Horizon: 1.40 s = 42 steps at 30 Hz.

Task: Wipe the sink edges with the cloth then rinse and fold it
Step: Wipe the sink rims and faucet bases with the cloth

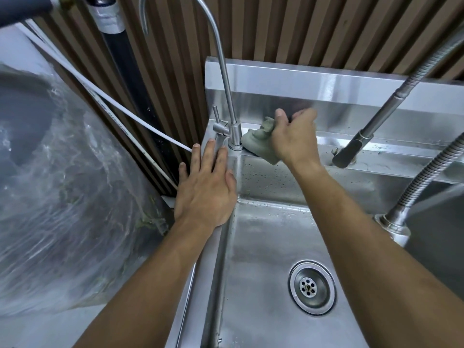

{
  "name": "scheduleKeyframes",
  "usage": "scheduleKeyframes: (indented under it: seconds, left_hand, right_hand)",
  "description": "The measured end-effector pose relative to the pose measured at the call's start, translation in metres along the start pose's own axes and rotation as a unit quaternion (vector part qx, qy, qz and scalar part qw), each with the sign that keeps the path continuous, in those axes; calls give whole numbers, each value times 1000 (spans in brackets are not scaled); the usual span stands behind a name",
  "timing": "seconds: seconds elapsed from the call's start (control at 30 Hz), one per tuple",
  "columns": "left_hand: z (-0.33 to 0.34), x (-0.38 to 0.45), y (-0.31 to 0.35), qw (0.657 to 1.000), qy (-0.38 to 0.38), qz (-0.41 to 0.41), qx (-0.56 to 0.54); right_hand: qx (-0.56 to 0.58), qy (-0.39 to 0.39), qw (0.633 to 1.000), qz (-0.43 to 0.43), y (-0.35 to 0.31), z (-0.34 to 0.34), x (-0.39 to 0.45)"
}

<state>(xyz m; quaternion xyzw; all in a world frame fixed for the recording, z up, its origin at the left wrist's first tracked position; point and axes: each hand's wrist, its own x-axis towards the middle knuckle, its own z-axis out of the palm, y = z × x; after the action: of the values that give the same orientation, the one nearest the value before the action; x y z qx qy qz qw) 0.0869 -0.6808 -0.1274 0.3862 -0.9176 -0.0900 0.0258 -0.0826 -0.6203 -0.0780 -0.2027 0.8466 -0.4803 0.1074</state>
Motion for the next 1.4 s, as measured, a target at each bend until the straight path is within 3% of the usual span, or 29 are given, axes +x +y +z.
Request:
scheduleKeyframes:
  seconds: [0.07, 0.13, 0.2, 0.27, 0.33, 0.43, 0.6, 0.73, 0.83, 0.9, 0.97, 1.07, 1.13, 1.27, 1.33, 1.4]
  left_hand:
    - [0, 0, 0, 1000, -1, -2, -3]
    - [0, 0, 1, 1000, -2, -1, -6]
    - [0, 0, 1, 1000, -1, 1, -7]
    - [0, -1, 1, 1000, 4, 1, -6]
    - [1, -1, 1, 1000, 7, 2, -3]
    - [1, 0, 0, 1000, 6, 2, -1]
    - [-1, -3, 1, 1000, 8, 5, -5]
    - [0, -1, 0, 1000, 10, 7, -7]
    - [2, -1, -1, 1000, 14, 7, -3]
    - [2, -2, 0, 1000, 10, 6, -2]
    - [0, -2, 0, 1000, 5, 6, -5]
    - [-2, -2, 1, 1000, 3, 5, -7]
    - [-2, -2, 1, 1000, 6, 6, -5]
    - [-1, -1, 0, 1000, 1, 8, -1]
    - [-1, -2, -1, 1000, 1, 9, -2]
    - [-2, -3, -1, 1000, 1, 9, -4]
  right_hand:
    - [-59, 54, 992, -94, 6, 2, -20]
    - [-215, 91, 941, -246, 20, 4, -37]
    - [-307, -4, 886, -349, 35, 7, -39]
    - [-361, -106, 863, -338, 44, 11, -28]
    - [-371, -137, 861, -320, 47, 14, -16]
    - [-358, -123, 865, -329, 49, 15, -12]
    - [-343, 17, 893, -290, 46, 27, -34]
    - [-241, -47, 910, -333, 44, 35, -40]
    - [-278, -101, 891, -345, 52, 20, -26]
    - [-324, -92, 880, -334, 64, 7, -22]
    - [-333, -20, 906, -261, 71, -3, -24]
    - [-314, 113, 940, -68, 61, 9, -37]
    - [-286, 119, 951, -1, 41, 33, -40]
    - [-312, 8, 941, -127, 16, 68, -46]
    - [-343, -10, 914, -217, 28, 49, -40]
    - [-376, 3, 892, -253, 49, 25, -32]
